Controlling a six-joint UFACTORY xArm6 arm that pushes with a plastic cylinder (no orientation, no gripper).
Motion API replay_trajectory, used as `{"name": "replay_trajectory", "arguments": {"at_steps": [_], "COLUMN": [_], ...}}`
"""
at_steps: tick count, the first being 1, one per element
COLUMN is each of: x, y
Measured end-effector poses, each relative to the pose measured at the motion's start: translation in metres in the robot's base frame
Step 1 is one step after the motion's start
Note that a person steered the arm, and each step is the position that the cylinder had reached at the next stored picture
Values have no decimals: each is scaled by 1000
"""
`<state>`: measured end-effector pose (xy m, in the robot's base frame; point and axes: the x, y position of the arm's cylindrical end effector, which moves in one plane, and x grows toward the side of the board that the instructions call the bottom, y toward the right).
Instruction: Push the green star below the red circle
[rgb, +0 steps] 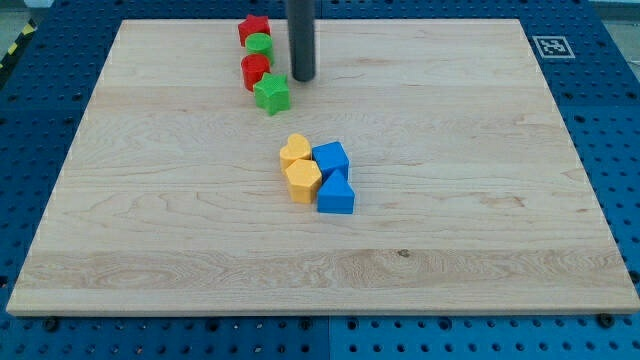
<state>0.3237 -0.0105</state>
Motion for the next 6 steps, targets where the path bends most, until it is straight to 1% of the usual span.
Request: {"name": "replay_trajectory", "arguments": {"at_steps": [1, 2, 4, 6], "x": [29, 38, 38, 46], "y": [10, 5, -41, -47]}}
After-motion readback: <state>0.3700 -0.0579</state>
